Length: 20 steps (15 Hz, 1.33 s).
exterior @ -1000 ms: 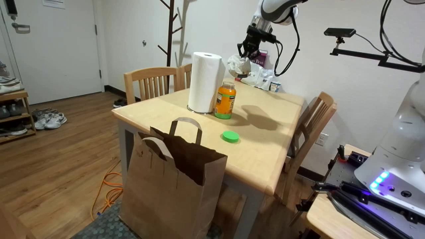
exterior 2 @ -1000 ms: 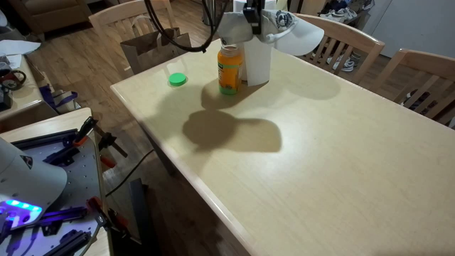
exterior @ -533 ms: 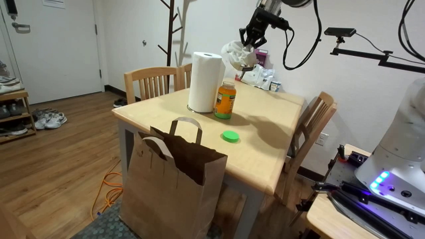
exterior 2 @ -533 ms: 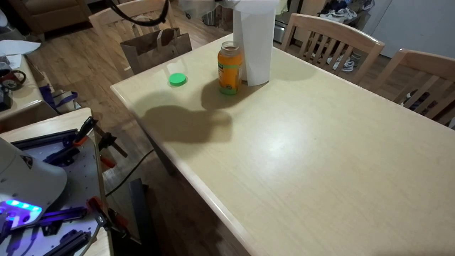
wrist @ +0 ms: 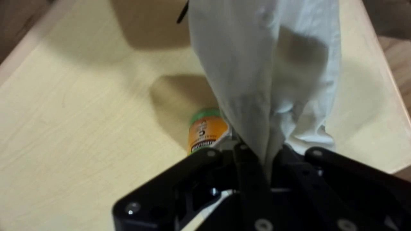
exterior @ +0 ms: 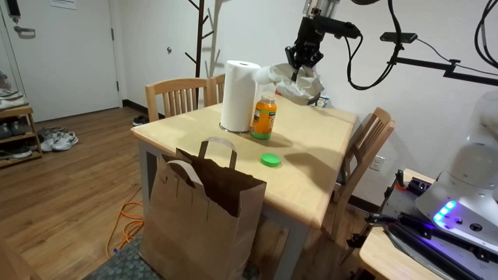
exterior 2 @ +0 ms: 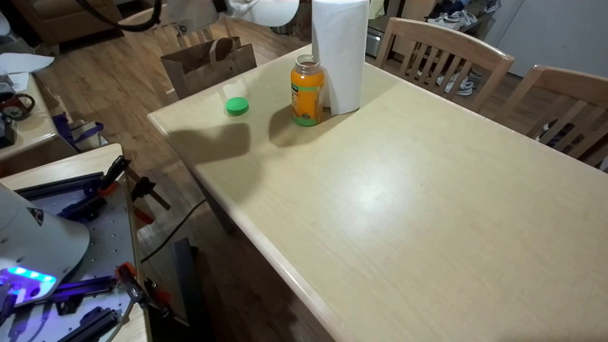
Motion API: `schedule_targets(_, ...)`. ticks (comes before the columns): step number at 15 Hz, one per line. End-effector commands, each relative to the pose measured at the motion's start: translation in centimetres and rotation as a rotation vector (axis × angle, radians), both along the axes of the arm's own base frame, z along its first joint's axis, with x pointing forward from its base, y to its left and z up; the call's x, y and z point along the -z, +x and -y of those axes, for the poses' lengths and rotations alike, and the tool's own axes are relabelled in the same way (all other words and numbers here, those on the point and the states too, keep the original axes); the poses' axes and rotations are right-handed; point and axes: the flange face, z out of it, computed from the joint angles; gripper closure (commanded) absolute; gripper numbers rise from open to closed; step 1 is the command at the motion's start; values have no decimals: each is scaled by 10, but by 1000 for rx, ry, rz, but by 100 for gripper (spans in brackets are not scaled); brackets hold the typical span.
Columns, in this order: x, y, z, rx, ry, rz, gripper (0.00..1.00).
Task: Put the cap in the bag
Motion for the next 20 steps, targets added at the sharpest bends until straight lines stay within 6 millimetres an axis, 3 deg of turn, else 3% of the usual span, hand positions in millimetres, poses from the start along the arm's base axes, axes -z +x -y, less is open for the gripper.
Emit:
schedule_targets(1, 39, -17, -40, -148, -47, -127, 93)
schedule_targets(4, 71, -27, -57, -257, -95, -230, 92)
schedule_targets(5, 58, -28, -55, -190, -71, -168, 92)
schedule_targets(8, 78, -29, -60, -229, -83, -217, 92)
schedule_targets(12, 78, -24, -50, -266, -3, -202, 93)
schedule_targets(16, 81, -15, -68, -459, 123, -176, 94)
schedule_targets(20, 79, -18, -98, -644, 223, -204, 94)
